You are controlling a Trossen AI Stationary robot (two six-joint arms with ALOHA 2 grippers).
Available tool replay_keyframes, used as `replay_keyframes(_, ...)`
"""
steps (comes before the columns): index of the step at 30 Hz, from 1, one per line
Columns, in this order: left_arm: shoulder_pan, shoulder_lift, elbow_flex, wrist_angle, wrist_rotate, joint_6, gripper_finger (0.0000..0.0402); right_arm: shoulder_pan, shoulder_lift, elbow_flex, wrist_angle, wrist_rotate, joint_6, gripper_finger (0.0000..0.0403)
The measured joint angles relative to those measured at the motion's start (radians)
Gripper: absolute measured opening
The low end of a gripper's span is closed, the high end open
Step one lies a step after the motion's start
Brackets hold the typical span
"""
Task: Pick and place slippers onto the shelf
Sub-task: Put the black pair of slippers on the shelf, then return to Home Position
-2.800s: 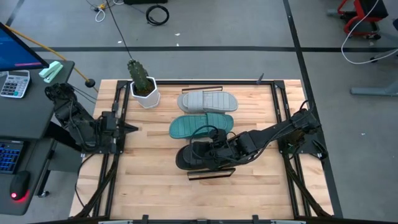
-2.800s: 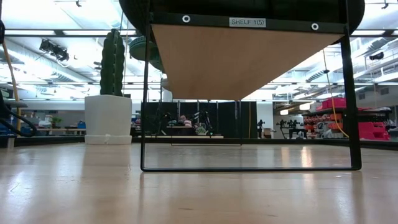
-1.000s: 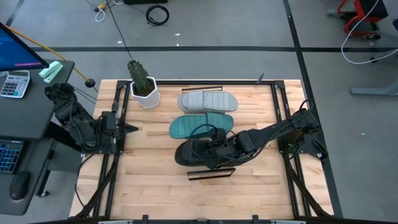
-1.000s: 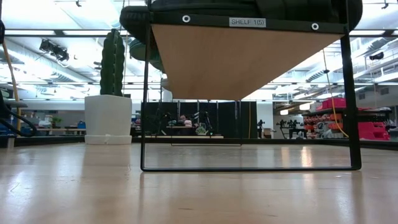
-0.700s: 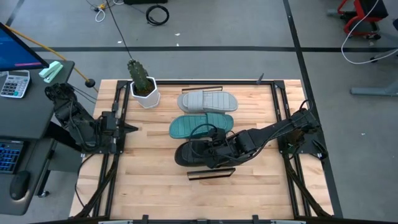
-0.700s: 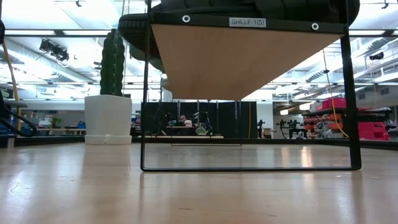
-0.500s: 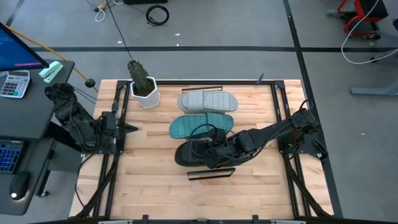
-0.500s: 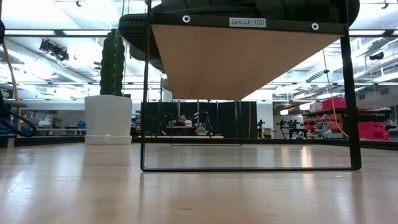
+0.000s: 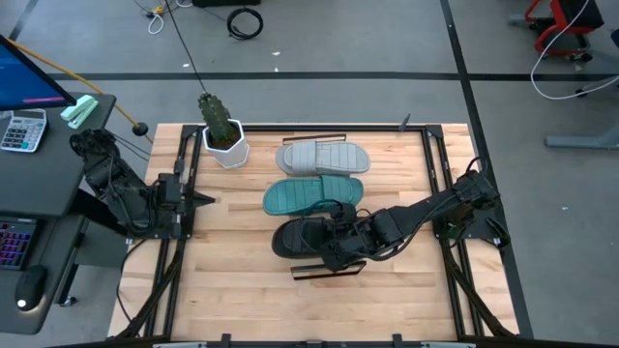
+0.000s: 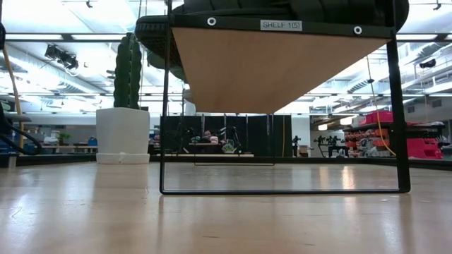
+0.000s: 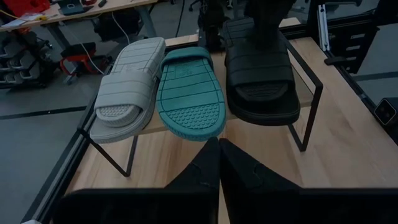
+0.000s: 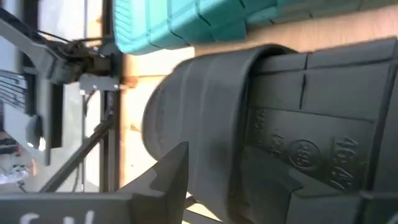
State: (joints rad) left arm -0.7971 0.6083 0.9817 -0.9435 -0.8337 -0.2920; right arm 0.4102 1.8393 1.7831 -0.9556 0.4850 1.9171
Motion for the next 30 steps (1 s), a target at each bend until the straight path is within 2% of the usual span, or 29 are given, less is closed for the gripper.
replay_keyframes(8, 0.000, 0.000, 0.000, -0.006, 0.001, -0.008, 0.0012, 0.013, -0.013, 0.004, -0.046, 0.018, 0.013, 0.0144)
replay_keyframes(14, 0.000, 0.000, 0.000, -0.015, 0.002, -0.015, 0.0007, 0.046, -0.074, 0.004, -0.209, 0.035, 0.084, 0.0144)
replay_keyframes(20, 0.000, 0.000, 0.000, -0.028, 0.002, -0.035, 0.0021, 0.094, -0.135, 0.004, -0.348, 0.048, 0.143, 0.0144)
replay_keyframes(30, -0.022, -0.035, -0.009, -0.035, -0.025, -0.070, 0.0008, 0.149, -0.183, 0.004, -0.507, 0.086, 0.216, 0.0144)
